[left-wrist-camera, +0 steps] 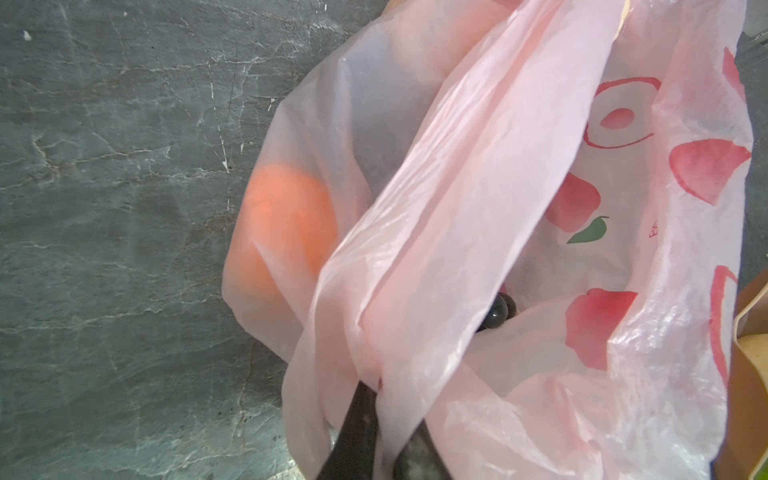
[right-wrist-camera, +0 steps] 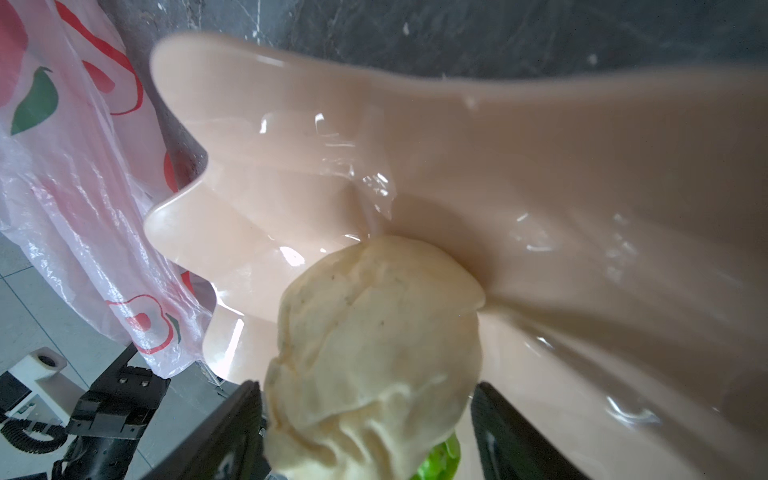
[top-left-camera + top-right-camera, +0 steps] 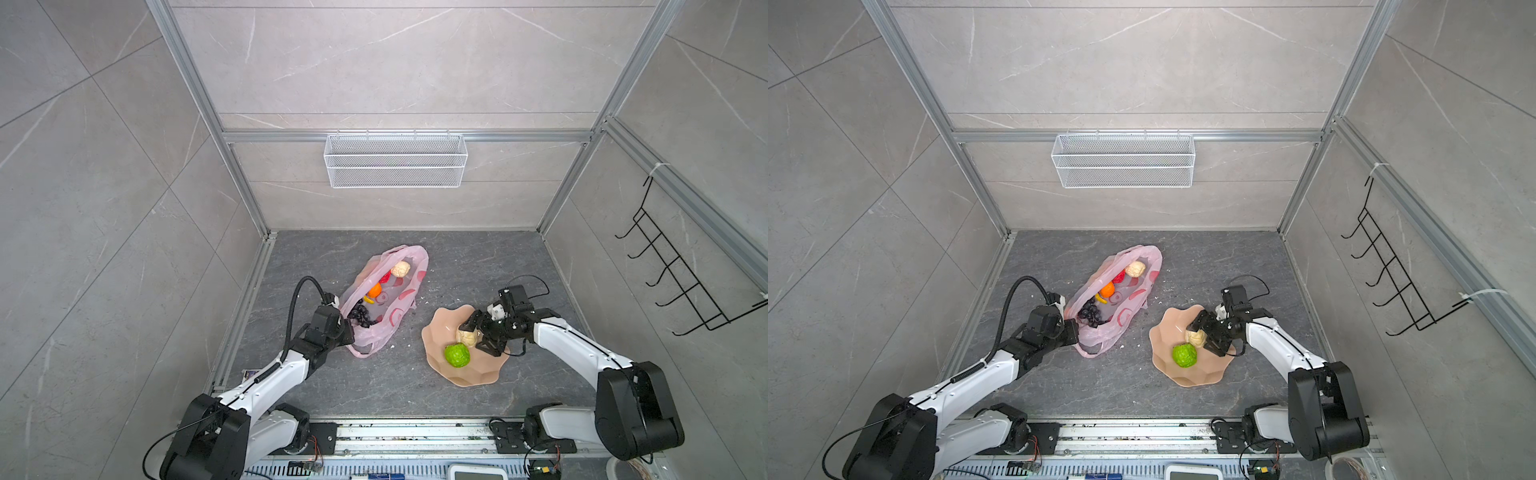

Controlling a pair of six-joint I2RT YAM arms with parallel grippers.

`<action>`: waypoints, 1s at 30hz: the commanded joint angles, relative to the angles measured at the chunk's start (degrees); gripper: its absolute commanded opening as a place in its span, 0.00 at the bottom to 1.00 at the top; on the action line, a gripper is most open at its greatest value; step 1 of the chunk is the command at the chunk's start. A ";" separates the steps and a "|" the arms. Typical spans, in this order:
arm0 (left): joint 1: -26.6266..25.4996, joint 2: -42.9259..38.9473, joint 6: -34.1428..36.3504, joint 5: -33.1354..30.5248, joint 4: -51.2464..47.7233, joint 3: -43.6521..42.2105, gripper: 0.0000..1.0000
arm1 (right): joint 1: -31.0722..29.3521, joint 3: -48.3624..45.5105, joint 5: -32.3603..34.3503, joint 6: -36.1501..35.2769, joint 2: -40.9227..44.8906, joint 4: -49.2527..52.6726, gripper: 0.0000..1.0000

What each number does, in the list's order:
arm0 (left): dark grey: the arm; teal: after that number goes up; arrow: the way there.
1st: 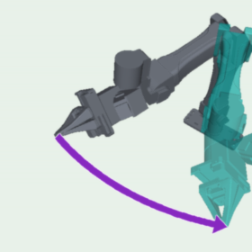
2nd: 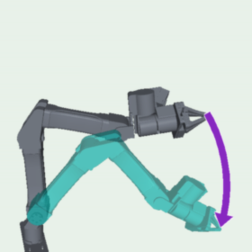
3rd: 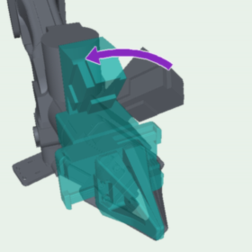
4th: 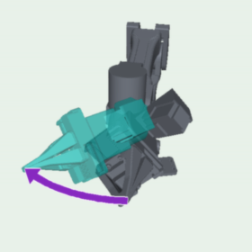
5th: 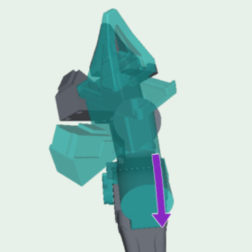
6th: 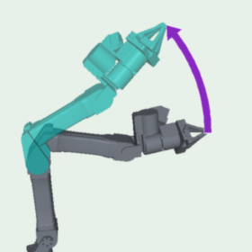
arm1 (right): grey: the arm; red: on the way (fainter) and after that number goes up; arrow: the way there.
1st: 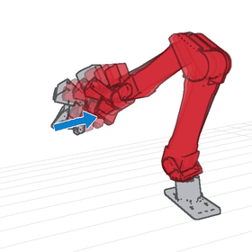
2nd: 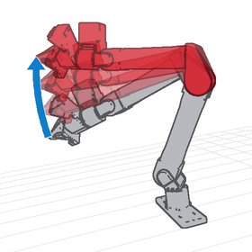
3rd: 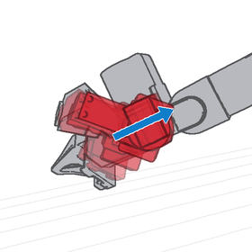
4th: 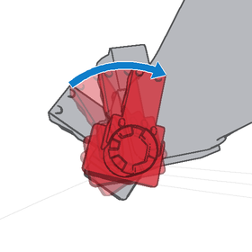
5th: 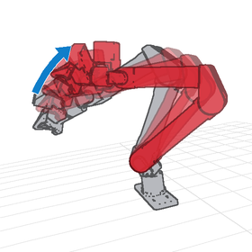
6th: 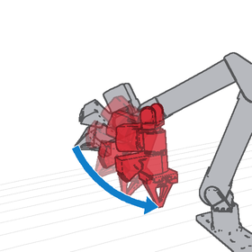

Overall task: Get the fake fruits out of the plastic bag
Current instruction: 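Lower the cream bun onto the pink plate and open the right gripper, then reach the right gripper into the bag and grasp the orange bun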

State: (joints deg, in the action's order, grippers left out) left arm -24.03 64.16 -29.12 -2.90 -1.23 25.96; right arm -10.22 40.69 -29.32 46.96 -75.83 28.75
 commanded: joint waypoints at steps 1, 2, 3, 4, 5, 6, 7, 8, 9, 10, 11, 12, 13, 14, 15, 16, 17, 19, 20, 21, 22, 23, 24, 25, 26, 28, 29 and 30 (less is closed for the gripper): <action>-0.14 -0.61 0.65 -0.50 0.80 0.09 0.10 | -0.35 -0.70 1.46 0.68 1.54 2.20 0.82; -0.17 -0.51 0.65 -0.54 0.74 0.15 0.10 | -0.31 -0.49 1.59 0.52 1.77 2.50 0.82; -0.14 -0.52 0.65 -0.52 0.78 0.10 0.10 | -0.44 -0.14 1.76 0.31 2.19 3.10 0.82; -0.14 -0.46 0.65 -0.45 0.77 0.10 0.10 | -0.42 0.27 1.96 0.05 2.47 3.72 0.82; -0.14 -0.39 0.65 -0.43 0.75 0.18 0.09 | -0.41 0.86 2.43 -0.34 2.89 4.69 0.82; -0.15 -0.29 0.65 -0.47 0.79 0.23 0.10 | -0.57 1.58 2.92 -0.74 3.48 5.77 0.83; -0.18 -0.17 0.66 -0.47 0.88 0.25 0.10 | -0.59 2.24 3.48 -1.09 3.92 6.64 0.82; -0.15 -0.06 0.73 -0.37 0.88 0.40 0.10 | -0.66 3.20 4.40 -1.59 4.49 7.99 0.82; -0.14 -0.07 0.74 -0.36 0.88 0.50 0.10 | -0.88 4.35 5.67 -2.09 5.03 9.36 0.83; -0.15 0.01 0.74 -0.36 0.92 0.57 0.10 | -1.16 5.43 6.97 -2.58 5.50 10.58 0.82; -0.14 0.05 0.74 -0.27 1.06 0.66 0.10 | -1.66 6.75 8.62 -3.19 5.89 11.93 0.82; -0.14 0.12 0.69 -0.21 1.06 0.65 0.10 | -2.53 8.25 10.32 -3.64 6.11 13.04 0.82; -0.14 0.17 0.71 -0.03 0.99 0.97 0.10 | -3.37 9.58 11.92 -3.93 6.02 13.74 0.82; -0.14 0.13 0.68 0.15 1.05 1.07 0.10 | -4.92 11.14 13.87 -4.11 5.79 14.45 0.82; -0.15 0.05 0.64 0.22 0.98 1.21 0.09 | -6.34 12.59 15.30 -4.16 5.37 14.57 0.81; -0.16 -0.03 0.56 0.34 0.89 1.36 0.09 | -8.06 14.16 16.79 -4.09 4.81 14.38 0.81; -0.18 -0.30 0.41 0.42 0.76 1.74 0.09 | -9.91 15.71 18.21 -3.78 3.90 13.71 0.80; -0.15 -0.44 -0.26 0.43 0.36 2.50 0.09 | -13.55 18.86 20.29 -3.03 1.89 11.61 0.79; -0.16 -0.40 -0.73 0.60 0.10 2.91 0.09 | -15.64 20.70 21.36 -2.78 0.38 10.18 0.78; -0.14 -0.35 -1.17 0.73 -0.08 3.51 0.09 | -17.65 22.79 22.09 -2.66 -1.51 8.70 0.77; -0.21 -0.22 -1.56 0.77 -0.24 4.04 0.09 | -19.19 24.70 22.56 -2.75 -3.20 7.57 0.76; -0.14 -0.18 -2.01 0.76 -0.39 4.62 0.09 | -21.03 26.92 23.39 -3.04 -5.51 6.18 0.75; -0.19 -0.06 -2.37 0.70 -0.56 5.09 0.08 | -22.83 29.34 24.28 -3.57 -7.99 4.88 0.74; -0.14 0.01 -2.59 0.51 -0.80 5.50 0.08 | -24.15 31.40 24.77 -4.24 -10.05 3.96 0.73; -0.14 0.06 -2.73 0.12 -0.94 5.99 0.08 | -25.59 33.89 24.92 -5.22 -12.91 2.92 0.72; -0.14 -0.05 -2.74 -0.97 -1.53 6.78 0.08 | -27.79 38.91 25.19 -7.05 -18.28 2.17 0.70; -0.17 -0.04 -2.67 -1.57 -1.77 7.07 0.08 | -28.74 41.61 24.96 -8.04 -21.41 2.11 0.69; -0.15 -0.06 -2.48 -1.99 -1.83 7.26 0.08 | -29.50 44.24 24.76 -8.90 -24.29 2.01 0.68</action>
State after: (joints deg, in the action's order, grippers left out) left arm -24.03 64.16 -30.89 -3.09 -2.22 31.07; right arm -37.91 79.85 -6.55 41.54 -94.59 32.80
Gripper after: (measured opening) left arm 0.077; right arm 0.686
